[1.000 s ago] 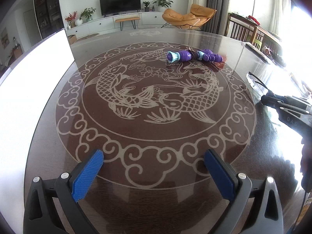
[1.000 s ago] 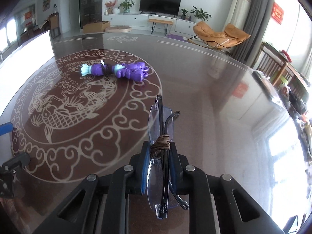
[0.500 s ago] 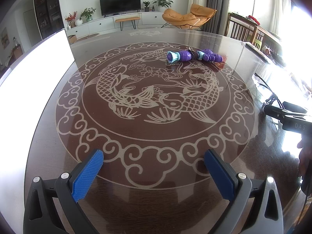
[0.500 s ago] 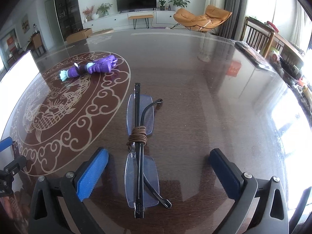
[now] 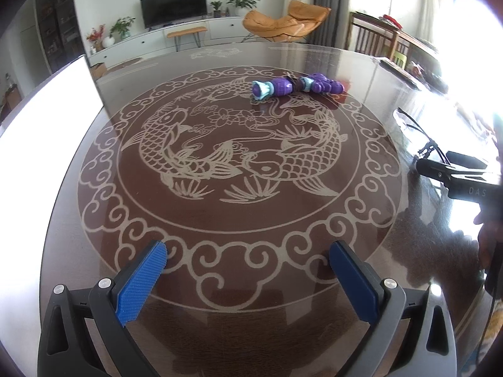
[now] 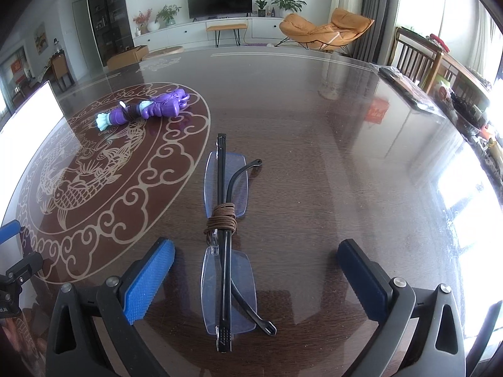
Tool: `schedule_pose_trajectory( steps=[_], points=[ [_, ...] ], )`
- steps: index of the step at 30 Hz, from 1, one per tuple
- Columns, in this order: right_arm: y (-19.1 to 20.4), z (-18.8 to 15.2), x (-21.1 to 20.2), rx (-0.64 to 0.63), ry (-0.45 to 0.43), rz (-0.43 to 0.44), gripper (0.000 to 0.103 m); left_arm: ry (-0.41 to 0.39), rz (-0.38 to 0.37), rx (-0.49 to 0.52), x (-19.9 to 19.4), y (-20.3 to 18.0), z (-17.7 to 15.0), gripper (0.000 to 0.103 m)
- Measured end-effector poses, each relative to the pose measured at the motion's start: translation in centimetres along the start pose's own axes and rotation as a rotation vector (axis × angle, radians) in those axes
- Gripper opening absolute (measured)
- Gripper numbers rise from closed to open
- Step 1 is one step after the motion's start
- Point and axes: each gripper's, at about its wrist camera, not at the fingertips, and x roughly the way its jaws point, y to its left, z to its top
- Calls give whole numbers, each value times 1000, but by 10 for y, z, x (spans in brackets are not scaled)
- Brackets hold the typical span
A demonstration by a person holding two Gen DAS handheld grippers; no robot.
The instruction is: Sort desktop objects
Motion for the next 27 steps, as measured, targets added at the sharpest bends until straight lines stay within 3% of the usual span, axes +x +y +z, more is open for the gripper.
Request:
schedule_pose_trajectory(
  steps=[3,12,19,23,27],
  points=[
    [0,0,0,0,0,0,103,44,-75,115,12,5,22,103],
    [0,0,0,0,0,0,103,65,-154,283,69,-9,114,103],
    [0,0,0,0,0,0,103,68,-164,265,113,-40,178,103],
    [1,0,-1,0,0,0,103,52,-188,297,122,-59,192,103],
    [1,0,0,0,0,0,103,87,-178,296,125,-62,198,103]
  ],
)
